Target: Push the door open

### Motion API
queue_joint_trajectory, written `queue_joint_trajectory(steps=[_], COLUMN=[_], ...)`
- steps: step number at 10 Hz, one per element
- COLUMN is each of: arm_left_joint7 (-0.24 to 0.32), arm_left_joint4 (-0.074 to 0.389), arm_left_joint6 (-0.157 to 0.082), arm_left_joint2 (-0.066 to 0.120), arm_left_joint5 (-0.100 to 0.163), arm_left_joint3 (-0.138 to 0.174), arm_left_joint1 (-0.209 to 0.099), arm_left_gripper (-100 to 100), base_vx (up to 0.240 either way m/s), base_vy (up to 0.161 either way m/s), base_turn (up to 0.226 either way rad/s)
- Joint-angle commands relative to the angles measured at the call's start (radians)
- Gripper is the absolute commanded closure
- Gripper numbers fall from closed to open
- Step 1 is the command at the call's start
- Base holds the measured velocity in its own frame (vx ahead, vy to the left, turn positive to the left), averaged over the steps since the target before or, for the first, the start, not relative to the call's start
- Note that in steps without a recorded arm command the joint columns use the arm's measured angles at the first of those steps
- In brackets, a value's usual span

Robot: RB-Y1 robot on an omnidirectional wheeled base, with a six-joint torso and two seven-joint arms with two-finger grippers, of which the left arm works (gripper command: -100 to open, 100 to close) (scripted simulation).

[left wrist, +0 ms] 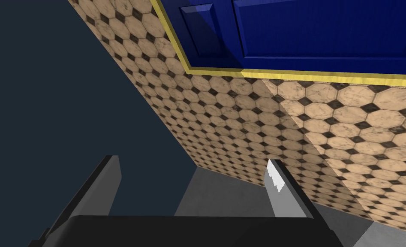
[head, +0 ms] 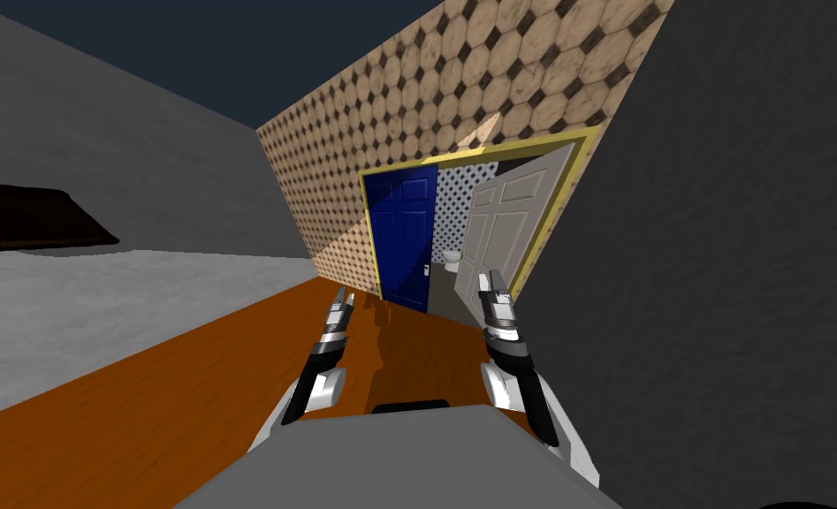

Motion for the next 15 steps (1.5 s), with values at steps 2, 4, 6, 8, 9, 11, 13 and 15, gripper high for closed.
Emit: queue_joint_trajectory(steps=[2,4,6,8,9,11,13,15], arm_left_joint7=[0.009,0.016,0.024,0.031,0.035,0.043,0.051,0.059], arm_left_joint4=[0.064,0.115,0.166,0.22,0.247,0.302,0.357,0.413], arm_left_joint6=[-0.013,-0.022,-0.032,-0.042,-0.047,-0.057,-0.068,-0.078], arm_left_joint2=[0.009,0.015,0.021,0.025,0.028,0.032,0.035,0.038], arm_left_joint5=[0.0,0.001,0.001,0.001,0.001,0.002,0.002,0.002], arm_left_joint3=[-0.011,-0.019,-0.028,-0.036,-0.041,-0.049,-0.058,-0.067], arm_left_joint1=[-0.024,-0.045,-0.066,-0.089,-0.1,-0.122,-0.145,-0.168], arm_left_gripper=[-100,-100,-100,-100,-100,-100,-100,-100], base_vx=[0.096,0.092,0.098,0.094,0.098,0.115,0.105,0.098], base_vy=[-0.038,-0.042,-0.044,-0.035,-0.021,-0.045,-0.039,-0.039], base_turn=[-0.026,-0.03,-0.029,-0.032,-0.026,-0.031,-0.035,-0.029])
